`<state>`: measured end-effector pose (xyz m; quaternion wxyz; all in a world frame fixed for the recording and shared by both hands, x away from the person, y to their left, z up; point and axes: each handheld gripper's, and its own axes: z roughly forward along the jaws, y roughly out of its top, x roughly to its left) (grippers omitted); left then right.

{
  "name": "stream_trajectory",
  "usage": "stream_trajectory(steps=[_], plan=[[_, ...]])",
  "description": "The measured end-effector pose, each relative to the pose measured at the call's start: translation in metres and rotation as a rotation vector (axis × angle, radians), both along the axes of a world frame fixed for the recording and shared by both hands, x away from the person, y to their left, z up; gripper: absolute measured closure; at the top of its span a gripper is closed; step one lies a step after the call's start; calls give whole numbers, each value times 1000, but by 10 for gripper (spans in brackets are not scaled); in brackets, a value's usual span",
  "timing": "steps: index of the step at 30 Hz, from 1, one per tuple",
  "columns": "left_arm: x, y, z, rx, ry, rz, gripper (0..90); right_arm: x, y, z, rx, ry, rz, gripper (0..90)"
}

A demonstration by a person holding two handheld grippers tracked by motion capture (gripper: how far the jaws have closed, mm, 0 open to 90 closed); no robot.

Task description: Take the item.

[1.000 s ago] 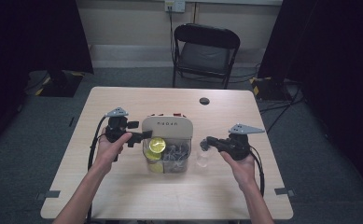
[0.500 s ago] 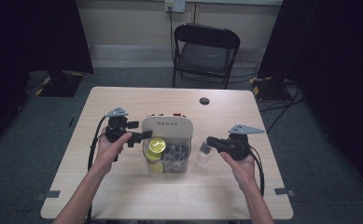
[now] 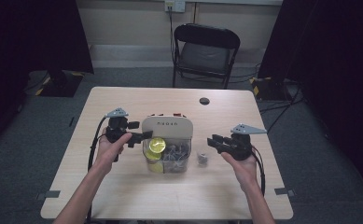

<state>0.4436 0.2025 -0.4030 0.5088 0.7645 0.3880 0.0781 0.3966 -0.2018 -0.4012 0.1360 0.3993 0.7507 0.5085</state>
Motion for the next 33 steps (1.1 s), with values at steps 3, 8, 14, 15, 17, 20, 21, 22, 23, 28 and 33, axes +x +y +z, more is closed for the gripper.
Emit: stream_trajectory(steps=[3, 8, 14, 15, 17, 20, 21, 22, 23, 28, 33], plan=[[0, 0, 0, 3, -2, 0, 154, -5, -6, 3, -9, -4, -22, 594], [0, 0, 1, 4, -3, 4, 154, -12, -11, 4, -21, -9, -37, 554], [-1, 1, 2, 1, -4, 10, 156, -22, -22, -13, -60, 31, -65, 480], [-1, 1, 2, 3, -4, 10, 156, -22, -24, -16, -61, 39, -68, 467], [-2, 2, 3, 5, -4, 12, 157, -24, -27, -21, -69, 55, -77, 428], [-4, 1, 5, 0, -9, 9, 160, -28, -33, -26, -81, 66, -92, 381], [-4, 1, 6, 1, -11, 8, 160, -30, -36, -28, -87, 69, -102, 367], [-4, 1, 6, 3, -11, 6, 160, -31, -39, -30, -96, 73, -107, 359], [-5, 2, 6, 9, -10, 8, 160, -33, -41, -32, -105, 79, -113, 349], [-6, 4, 9, 4, -4, -4, 160, -36, -52, -53, -143, 133, -159, 302], [-10, 11, 18, 7, -25, 5, 164, -31, -57, -71, -204, 171, -209, 232]])
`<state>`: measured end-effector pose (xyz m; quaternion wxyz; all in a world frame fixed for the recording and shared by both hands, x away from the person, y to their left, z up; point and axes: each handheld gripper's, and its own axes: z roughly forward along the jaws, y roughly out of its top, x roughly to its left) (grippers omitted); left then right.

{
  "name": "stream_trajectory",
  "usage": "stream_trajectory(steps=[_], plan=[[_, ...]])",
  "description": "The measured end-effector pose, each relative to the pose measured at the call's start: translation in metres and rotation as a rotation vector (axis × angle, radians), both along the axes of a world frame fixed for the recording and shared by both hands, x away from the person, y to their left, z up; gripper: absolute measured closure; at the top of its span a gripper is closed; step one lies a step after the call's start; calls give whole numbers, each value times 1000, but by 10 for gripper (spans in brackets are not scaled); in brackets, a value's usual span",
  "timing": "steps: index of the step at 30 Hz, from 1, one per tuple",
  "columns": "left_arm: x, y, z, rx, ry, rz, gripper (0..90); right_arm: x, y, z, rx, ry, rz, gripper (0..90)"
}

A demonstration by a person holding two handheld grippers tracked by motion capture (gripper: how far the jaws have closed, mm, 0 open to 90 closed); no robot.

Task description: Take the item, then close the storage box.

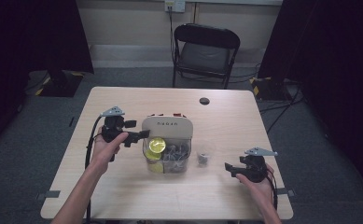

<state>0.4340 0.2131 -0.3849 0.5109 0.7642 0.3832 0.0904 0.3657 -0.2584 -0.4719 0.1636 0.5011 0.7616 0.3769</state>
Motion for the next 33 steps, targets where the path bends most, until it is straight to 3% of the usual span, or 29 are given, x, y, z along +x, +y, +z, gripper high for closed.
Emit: stream_trajectory(steps=[1, 3, 8, 10, 14, 16, 20, 25, 28, 33], plan=[[0, 2, 2, -15, 10, -8, 167, 1, 0, -2, -19, 15, -12, 224], [-1, 8, 6, -3, -2, 10, 175, 2, 0, -6, -47, 26, -25, 218], [0, 23, 12, -20, -14, 60, 178, 6, -1, -15, -84, 40, -38, 156], [2, 26, 11, -25, -15, 78, 178, 6, -2, -18, -75, 61, -41, 153], [7, 30, 7, -30, -17, 117, 178, 4, 2, -22, -113, 26, -44, 140], [11, 29, 3, -35, -5, 133, 178, 1, 6, -26, -152, -18, -44, 124], [16, 23, -4, -22, 3, 122, 178, -1, 5, -28, -137, -45, -46, 122], [21, 16, -9, -25, 13, 121, 179, -1, 5, -28, -138, -45, -46, 122], [22, 13, -6, -15, -5, 129, 202, -1, 5, -28, -137, -45, -46, 122], [24, 10, -8, -41, 3, 124, 211, -1, 5, -28, -138, -45, -45, 122]])
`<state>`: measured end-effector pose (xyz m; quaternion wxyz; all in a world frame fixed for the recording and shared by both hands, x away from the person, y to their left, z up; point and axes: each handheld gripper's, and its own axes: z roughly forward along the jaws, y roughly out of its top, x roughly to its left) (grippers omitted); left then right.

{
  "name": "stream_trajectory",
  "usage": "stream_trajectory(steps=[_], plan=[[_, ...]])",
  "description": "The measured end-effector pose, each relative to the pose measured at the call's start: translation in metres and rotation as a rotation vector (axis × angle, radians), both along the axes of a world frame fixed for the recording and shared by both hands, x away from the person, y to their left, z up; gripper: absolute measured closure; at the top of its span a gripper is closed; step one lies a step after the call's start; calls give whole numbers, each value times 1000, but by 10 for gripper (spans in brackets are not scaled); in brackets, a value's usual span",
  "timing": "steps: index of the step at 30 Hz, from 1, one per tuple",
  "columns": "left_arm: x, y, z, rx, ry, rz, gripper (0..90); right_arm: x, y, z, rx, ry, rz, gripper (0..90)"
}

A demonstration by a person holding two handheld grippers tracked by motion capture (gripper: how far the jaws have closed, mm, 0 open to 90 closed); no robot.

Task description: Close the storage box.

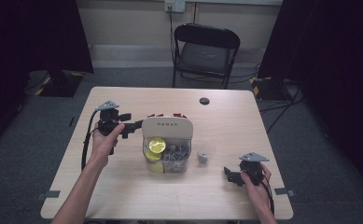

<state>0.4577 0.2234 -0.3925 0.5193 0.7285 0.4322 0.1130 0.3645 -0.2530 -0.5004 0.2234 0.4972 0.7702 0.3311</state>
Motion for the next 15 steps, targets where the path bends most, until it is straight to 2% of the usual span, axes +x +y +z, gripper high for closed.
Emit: stream_trajectory(steps=[3, 4, 6, 7, 11, 15], plan=[[1, 0, 0, -64, 14, -20, 241, 0, 0, 0, 1, 1, 0, 122], [0, -2, 1, -71, 16, -30, 240, 0, 0, 0, 0, 0, 2, 121], [-1, -5, 3, -66, 3, -42, 231, 0, 0, 0, 0, 2, 3, 120], [-1, -6, 4, -78, -2, -48, 231, 0, 0, 0, 1, 3, 4, 120], [-3, -8, 7, -52, -8, -69, 224, 1, 0, 0, 1, 3, 5, 119], [-6, -8, 8, -45, -12, -66, 217, 1, 0, 0, 2, 3, 5, 120]])
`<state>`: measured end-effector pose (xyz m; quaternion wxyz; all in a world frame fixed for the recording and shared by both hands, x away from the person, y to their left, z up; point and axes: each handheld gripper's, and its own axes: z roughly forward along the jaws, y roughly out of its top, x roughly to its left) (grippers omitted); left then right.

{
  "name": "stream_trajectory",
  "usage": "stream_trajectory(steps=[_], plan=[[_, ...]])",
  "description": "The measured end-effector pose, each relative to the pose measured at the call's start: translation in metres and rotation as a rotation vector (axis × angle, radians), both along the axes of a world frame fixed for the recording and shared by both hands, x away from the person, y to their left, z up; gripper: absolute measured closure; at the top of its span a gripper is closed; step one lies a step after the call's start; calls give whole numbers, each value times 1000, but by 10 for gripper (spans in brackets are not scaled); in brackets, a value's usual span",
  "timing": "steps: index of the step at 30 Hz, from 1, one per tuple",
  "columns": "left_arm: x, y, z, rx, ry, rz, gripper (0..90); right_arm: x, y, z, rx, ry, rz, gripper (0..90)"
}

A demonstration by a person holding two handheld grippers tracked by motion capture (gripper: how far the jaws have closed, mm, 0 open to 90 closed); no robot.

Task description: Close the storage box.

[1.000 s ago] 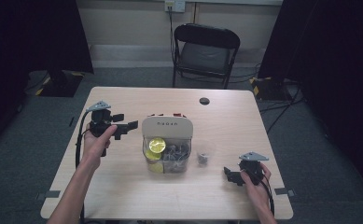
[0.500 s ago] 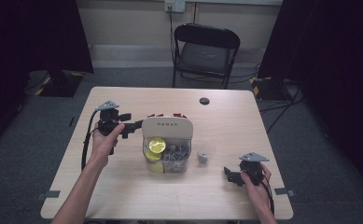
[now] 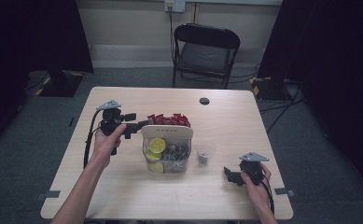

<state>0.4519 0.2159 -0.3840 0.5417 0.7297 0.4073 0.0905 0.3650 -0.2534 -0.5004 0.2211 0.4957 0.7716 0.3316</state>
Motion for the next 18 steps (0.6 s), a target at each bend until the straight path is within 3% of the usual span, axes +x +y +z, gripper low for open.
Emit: stream_trajectory(steps=[18], plan=[[-9, 1, -1, 32, 14, -13, 208, 0, 0, 0, 0, -1, 2, 120]])
